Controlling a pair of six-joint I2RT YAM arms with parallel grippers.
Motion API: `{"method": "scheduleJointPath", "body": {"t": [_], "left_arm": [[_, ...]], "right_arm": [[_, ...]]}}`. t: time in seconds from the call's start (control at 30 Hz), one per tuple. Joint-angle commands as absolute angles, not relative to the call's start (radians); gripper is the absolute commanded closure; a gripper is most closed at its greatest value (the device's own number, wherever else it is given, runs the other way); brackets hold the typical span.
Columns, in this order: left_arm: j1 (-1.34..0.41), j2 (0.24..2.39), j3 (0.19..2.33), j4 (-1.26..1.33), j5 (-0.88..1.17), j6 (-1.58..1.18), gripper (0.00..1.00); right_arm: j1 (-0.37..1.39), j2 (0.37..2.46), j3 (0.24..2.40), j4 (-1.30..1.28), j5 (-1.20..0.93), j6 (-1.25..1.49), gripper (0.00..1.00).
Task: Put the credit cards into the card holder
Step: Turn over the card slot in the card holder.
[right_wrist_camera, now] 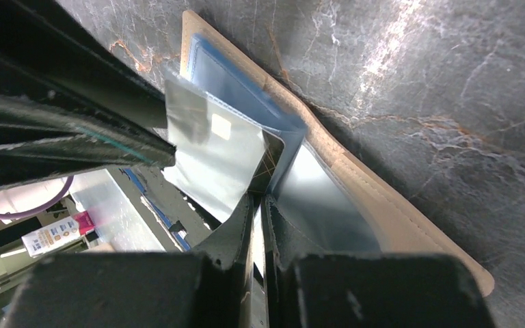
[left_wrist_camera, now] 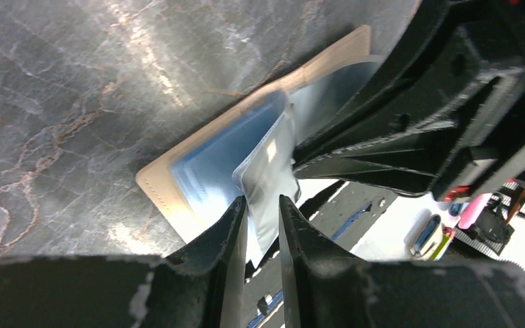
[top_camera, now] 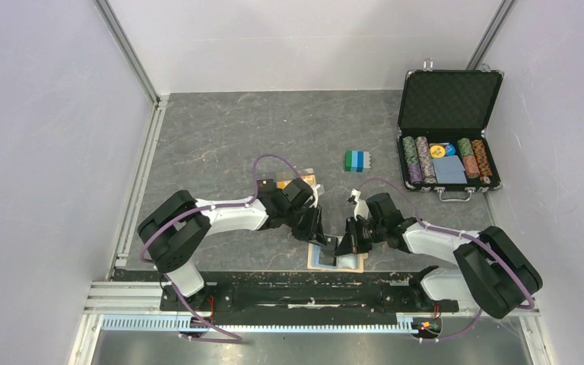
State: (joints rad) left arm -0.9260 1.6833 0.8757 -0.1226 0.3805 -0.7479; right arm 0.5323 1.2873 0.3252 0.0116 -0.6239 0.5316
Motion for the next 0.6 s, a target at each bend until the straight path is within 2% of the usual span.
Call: {"method": "scheduleJointPath", "body": {"t": [0.0, 0.33, 0.57], "left_arm": [[-0.935, 1.618, 0.875, -0.003, 0.473, -0.799, 0.71], [-0.936, 1.691, 0.907, 0.064, 0.576, -0.822, 0.7], [-0.936, 1.742, 0.922, 0.094, 0.612, -0.843, 0.67]], "right_arm": [[0.541, 1.277, 0.312, 0.035, -0.594, 0.524, 0.94], [0.541, 1.24, 0.349, 0.009, -0.593, 0.538, 0.88], [0.541, 1.179, 0.424, -0.19, -0.49, 0.48, 0.75]]}}
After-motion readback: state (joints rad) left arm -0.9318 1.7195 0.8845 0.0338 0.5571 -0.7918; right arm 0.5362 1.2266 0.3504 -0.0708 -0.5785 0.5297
